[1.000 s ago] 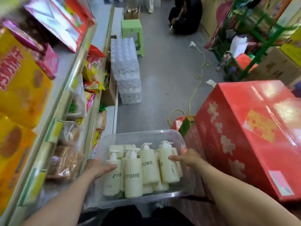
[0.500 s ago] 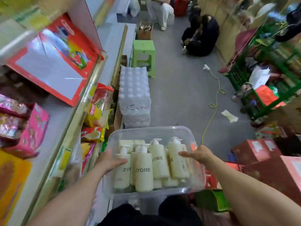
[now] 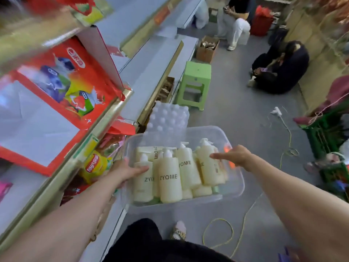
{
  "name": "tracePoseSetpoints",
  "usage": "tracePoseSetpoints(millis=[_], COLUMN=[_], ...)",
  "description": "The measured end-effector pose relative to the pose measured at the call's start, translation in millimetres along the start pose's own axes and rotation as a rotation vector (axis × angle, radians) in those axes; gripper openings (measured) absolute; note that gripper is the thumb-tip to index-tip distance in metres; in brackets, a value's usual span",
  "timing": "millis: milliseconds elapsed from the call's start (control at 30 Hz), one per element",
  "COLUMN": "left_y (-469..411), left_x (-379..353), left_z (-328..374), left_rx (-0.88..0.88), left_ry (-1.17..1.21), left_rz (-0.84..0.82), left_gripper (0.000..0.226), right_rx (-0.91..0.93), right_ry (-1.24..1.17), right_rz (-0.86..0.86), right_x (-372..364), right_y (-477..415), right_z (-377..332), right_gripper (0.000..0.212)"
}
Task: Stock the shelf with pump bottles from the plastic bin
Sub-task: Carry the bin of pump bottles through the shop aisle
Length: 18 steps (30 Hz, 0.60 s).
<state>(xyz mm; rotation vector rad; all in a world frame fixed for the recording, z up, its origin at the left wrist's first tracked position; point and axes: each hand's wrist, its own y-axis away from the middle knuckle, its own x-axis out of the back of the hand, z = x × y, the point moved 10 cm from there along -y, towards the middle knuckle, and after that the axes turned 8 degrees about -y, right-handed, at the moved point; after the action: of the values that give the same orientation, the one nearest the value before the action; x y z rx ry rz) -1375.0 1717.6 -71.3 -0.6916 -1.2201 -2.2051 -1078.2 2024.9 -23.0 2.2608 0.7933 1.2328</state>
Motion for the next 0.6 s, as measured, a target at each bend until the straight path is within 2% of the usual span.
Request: tracePoseSetpoints(millis=[100,200,333,400,467,533,600], left_y=[-13,-26,-52,-65,-68,-71,-72], left_x=[1,6,12,17,21,21,18], left_z=[25,51,75,81,80,83,84], left_rx=[0.070,0.105,0.087,0.104,0.194,0.280,0.342], left_ry=[0.207,0.246,0.436,0.433,0.378,0.390,0.431], left_rz=[0.039,0.099,0.142,0.198,0.273,0.297,0.327], left_gripper=[0.077,0.081,0.076,0.069,0.062,0.074,0.082], right_rx=[0.075,0.157,0.251,0.312,0.363,0.450,0.513], right_ry=[0.081,0.195,0.362,0.410,0.480,0.494,0.524], right_rz=[-0.039,-0.083,-0.141,-0.169,-0.192,-0.215,-0.270], right_x=[30,46,47,43,36,28,15], right_y=[-42,-89,-143,-165,-186,-208,-227], right_z=[-61,-122,-192,-228,-259,-289,-314], right_gripper=[0.070,0.070,0.063,0.060,0.071,0.089,0.098])
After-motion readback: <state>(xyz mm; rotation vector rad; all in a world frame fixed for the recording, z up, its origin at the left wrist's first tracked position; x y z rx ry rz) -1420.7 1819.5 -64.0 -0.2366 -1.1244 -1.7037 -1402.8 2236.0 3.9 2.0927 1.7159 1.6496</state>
